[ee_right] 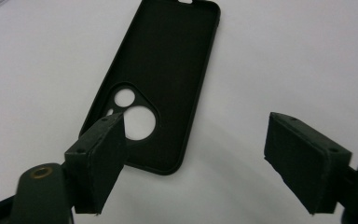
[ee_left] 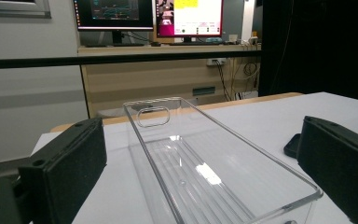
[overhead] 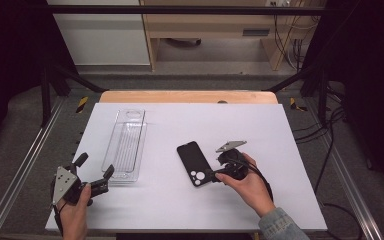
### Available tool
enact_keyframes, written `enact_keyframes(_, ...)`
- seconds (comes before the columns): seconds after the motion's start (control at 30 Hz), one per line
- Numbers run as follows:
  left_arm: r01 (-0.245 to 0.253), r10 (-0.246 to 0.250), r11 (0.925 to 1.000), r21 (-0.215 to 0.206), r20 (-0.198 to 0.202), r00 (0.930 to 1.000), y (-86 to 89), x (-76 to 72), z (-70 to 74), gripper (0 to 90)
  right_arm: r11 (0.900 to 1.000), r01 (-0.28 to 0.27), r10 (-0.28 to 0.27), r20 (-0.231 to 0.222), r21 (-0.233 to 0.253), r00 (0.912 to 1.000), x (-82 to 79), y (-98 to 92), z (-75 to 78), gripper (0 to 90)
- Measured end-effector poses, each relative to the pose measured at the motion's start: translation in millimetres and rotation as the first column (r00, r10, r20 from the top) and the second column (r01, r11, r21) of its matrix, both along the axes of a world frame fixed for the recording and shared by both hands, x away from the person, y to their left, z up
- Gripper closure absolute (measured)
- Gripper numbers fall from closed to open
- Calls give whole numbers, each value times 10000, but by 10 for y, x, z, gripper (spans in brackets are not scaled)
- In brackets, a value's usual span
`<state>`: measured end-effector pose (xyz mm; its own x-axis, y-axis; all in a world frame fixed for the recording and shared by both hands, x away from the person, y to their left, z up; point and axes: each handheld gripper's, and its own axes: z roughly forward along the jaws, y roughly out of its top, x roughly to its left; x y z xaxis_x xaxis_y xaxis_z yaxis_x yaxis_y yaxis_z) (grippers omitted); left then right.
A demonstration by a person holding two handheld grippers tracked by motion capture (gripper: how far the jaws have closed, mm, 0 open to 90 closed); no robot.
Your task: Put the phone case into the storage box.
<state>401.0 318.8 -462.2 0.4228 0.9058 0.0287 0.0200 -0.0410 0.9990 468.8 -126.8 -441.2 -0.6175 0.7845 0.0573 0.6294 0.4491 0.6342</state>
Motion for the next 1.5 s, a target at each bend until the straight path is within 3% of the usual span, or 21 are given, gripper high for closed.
enact_keyframes(0.23,78,-78,10000,-25,0,10000,-13,5,0,9,9994,268,-258,-491,205,9985,53,44,-46,397)
enact_keyframes(0.43,169,-169,9998,38,-43,9998,-32,7,-4,9,9998,175,-165,-861,100,9961,78,46,-92,519)
enact_keyframes(0.67,158,-158,9999,32,-22,9999,-19,5,-1,9,9994,308,-283,-1214,183,9922,109,52,-144,622)
enact_keyframes(0.83,58,-58,9997,-242,-19,10000,23,1,1,9,9994,325,-304,-1374,127,9901,113,37,-187,673)
enact_keyframes(1.2,160,-161,9999,-48,-57,9999,-10,16,-3,9,9988,383,-328,-1669,293,9854,129,36,-265,730)
enact_keyframes(1.5,173,-173,9998,92,-40,9998,-25,-16,4,9,9958,802,-706,-1880,442,9796,147,23,-265,736)
